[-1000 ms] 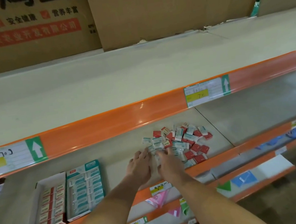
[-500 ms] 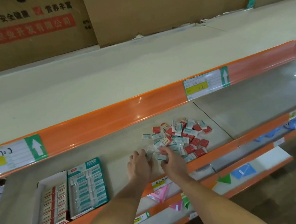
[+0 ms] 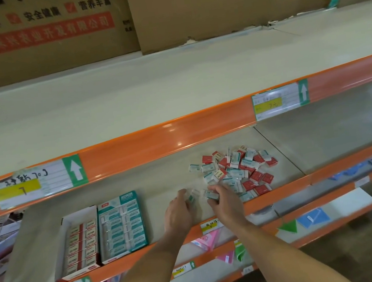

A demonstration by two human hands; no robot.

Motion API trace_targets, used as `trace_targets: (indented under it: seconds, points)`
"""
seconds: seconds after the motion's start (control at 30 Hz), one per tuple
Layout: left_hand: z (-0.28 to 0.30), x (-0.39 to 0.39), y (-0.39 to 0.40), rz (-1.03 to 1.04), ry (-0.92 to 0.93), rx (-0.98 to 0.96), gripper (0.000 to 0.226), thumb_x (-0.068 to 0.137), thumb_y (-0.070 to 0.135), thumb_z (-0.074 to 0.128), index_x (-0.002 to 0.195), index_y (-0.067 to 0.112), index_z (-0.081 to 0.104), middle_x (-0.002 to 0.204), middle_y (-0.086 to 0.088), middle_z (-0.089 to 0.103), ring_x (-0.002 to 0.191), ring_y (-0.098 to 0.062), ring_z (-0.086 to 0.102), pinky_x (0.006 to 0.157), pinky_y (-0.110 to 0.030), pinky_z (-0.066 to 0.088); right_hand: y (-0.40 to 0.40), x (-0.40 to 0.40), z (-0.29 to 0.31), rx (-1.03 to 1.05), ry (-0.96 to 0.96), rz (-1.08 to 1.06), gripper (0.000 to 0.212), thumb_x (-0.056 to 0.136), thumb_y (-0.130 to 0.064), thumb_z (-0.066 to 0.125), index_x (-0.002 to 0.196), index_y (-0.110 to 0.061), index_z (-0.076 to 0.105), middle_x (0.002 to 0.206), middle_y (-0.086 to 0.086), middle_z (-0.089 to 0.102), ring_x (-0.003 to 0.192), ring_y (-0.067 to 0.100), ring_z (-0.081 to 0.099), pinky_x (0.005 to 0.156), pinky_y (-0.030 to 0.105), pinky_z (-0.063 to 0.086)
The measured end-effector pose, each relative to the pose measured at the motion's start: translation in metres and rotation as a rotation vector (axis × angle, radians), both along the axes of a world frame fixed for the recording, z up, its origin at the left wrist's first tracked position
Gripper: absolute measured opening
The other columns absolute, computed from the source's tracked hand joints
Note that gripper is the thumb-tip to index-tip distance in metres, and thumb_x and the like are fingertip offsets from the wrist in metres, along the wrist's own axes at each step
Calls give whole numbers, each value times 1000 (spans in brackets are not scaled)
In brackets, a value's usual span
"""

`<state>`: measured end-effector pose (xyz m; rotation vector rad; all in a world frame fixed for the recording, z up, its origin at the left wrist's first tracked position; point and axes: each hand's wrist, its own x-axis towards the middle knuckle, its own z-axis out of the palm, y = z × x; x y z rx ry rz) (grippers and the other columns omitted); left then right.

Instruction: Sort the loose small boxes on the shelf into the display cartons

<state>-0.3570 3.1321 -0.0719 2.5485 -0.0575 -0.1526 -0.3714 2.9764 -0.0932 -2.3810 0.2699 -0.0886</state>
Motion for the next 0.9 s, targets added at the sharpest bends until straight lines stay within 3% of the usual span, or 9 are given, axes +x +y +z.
trace_targets:
  seconds: [0.1,0.2,0.3,0.47,0.57,0.7,0.9]
  points:
    - [1,-2,10,-111,11,58,48,97,26,46,144,27,34,117,-7,66,103,-26,62,85,-35,46,3,0,2,-2,-15,-33,13,100,-36,52,105,-30,62,99,-13,61,90,8,61,62,16,38]
    - [1,-6,16,-134,-3,65,57,99,21,44,151,24,23,115,-8,65,100,-24,62,79,-31,43,4,-1,3,-33,32,-26,18,103,-37,46,89,-31,57,81,-13,59,78,9,61,54,19,34]
    - [0,-8,19,-185,-7,67,63,97,23,50,152,26,20,131,-6,50,106,-24,58,88,-34,46,5,-2,1,-33,-5,4,16,97,-45,54,101,-31,63,101,-14,59,86,4,60,64,16,43]
    - [-7,-5,18,-349,-71,191,54,95,29,54,146,32,35,155,4,19,121,-24,51,100,-37,46,0,-3,2,-75,16,100,44,85,-48,69,123,-29,57,124,-10,45,103,8,54,76,17,46]
    - [-8,-1,18,-329,-72,169,40,96,26,51,136,27,47,151,3,26,113,-24,56,93,-36,50,-2,-3,1,-88,7,114,44,86,-42,71,125,-26,59,127,-7,46,105,8,53,80,17,47]
    - [-8,1,16,-220,-64,152,27,95,26,53,121,20,50,126,-1,48,93,-21,59,79,-37,53,0,-5,2,-91,-6,97,43,88,-39,69,127,-23,58,127,-6,46,107,9,54,82,16,45]
    - [-6,5,17,-135,-22,153,36,93,29,58,125,17,47,119,-3,49,100,-25,60,80,-34,51,6,-2,5,-112,56,67,39,88,-34,70,124,-24,59,123,-5,52,102,11,56,87,26,48]
